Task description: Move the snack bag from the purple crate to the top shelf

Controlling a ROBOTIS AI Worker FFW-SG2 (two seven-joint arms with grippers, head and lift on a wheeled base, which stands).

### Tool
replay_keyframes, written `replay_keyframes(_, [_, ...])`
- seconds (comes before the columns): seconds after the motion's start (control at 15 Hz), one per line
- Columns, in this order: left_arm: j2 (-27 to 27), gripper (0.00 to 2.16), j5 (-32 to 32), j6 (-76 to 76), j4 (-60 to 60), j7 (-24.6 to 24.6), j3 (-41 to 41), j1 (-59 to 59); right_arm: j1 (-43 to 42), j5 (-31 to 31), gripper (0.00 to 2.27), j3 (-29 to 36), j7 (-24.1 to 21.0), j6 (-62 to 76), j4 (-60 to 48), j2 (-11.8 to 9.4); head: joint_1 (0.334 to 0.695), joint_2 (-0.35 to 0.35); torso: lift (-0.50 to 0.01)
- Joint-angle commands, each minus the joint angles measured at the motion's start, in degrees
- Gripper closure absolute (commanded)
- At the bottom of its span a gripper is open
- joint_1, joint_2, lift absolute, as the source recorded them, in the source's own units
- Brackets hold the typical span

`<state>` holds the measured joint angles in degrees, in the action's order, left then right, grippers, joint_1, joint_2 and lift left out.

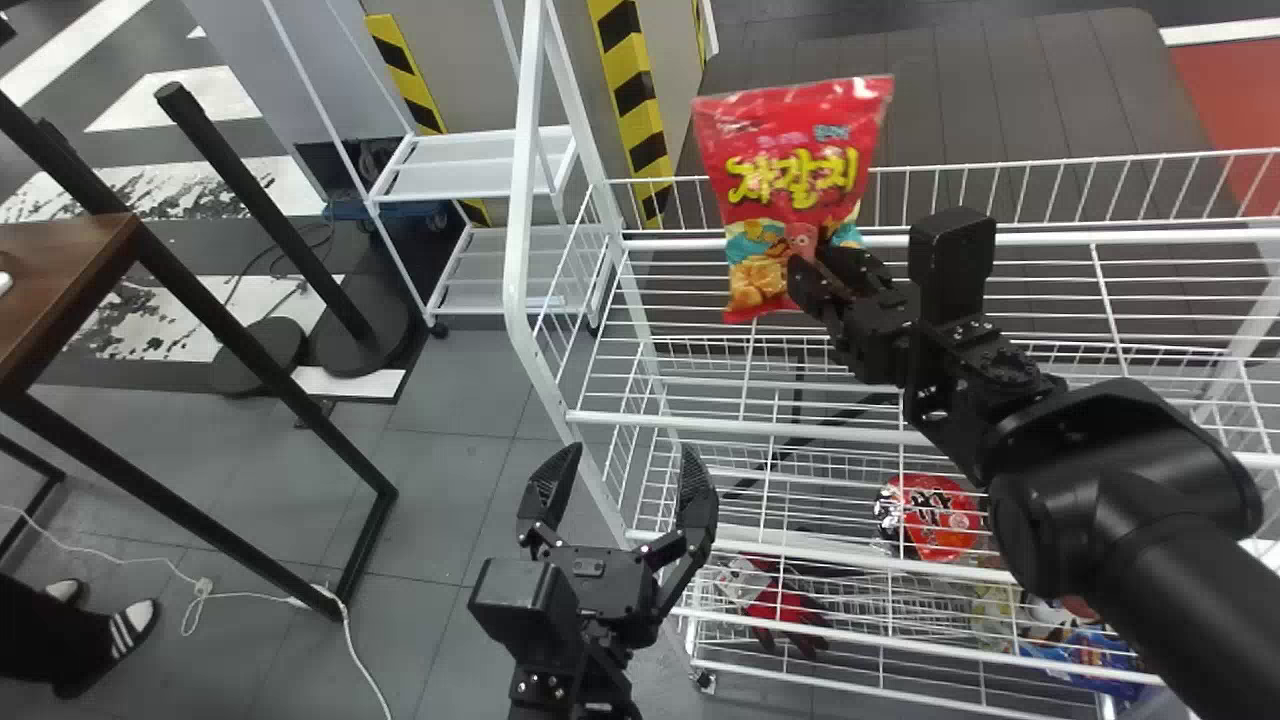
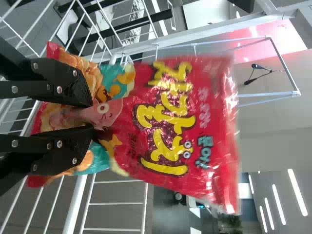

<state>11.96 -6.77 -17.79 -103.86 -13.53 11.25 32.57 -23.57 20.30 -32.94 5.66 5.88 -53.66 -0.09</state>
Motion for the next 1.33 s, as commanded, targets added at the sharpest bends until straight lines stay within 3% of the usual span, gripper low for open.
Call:
replay_keyframes(0.0, [0.00,0.08,0.00,0.00,0.15,0.09,0.00,-0.23,-0.51,0.09,0.83,0.07,-0.65,2.24,1.54,0.14,0.695,0.268,0.000])
replay_keyframes(0.07, [-0.09,0.08,0.00,0.00,0.23,0.09,0.00,-0.32,-0.60,0.18,0.74,0.16,-0.65,2.42,1.63,0.14,0.695,0.263,0.000])
replay_keyframes(0.13, [-0.09,0.08,0.00,0.00,0.41,0.09,0.00,-0.58,-0.60,0.18,0.42,0.16,-0.65,2.77,1.63,0.14,0.695,0.260,0.000])
replay_keyframes(0.2, [-0.18,0.08,0.00,0.00,0.50,0.09,0.00,-0.76,-0.60,0.18,0.29,0.16,-0.65,3.12,1.63,0.14,0.695,0.257,0.000])
replay_keyframes(0.73, [-0.35,0.08,-0.09,0.18,1.03,0.17,0.00,-1.02,3.53,-2.28,0.17,-0.37,-0.56,5.41,-2.33,0.14,0.695,0.261,0.000])
replay_keyframes(0.93, [-0.35,0.08,-0.27,0.18,1.11,0.17,0.00,-1.20,11.09,-6.68,0.17,-0.02,-1.00,4.53,-15.60,0.14,0.695,0.287,0.000])
replay_keyframes(1.13, [-0.35,0.08,-0.44,0.18,0.76,0.09,0.00,-1.64,17.07,-5.89,0.17,1.39,-2.67,0.13,-30.19,0.14,0.695,0.318,0.000])
replay_keyframes(1.2, [-0.35,0.08,-0.44,0.18,0.59,0.09,0.00,-1.64,18.91,-5.36,0.17,2.35,-2.85,-2.68,-33.88,-0.35,0.695,0.332,0.000])
replay_keyframes(1.27, [-0.35,0.08,-0.44,0.18,0.41,0.17,0.00,-1.64,21.28,-5.18,0.17,4.11,-4.69,-6.19,-38.63,-2.90,0.695,0.333,0.000])
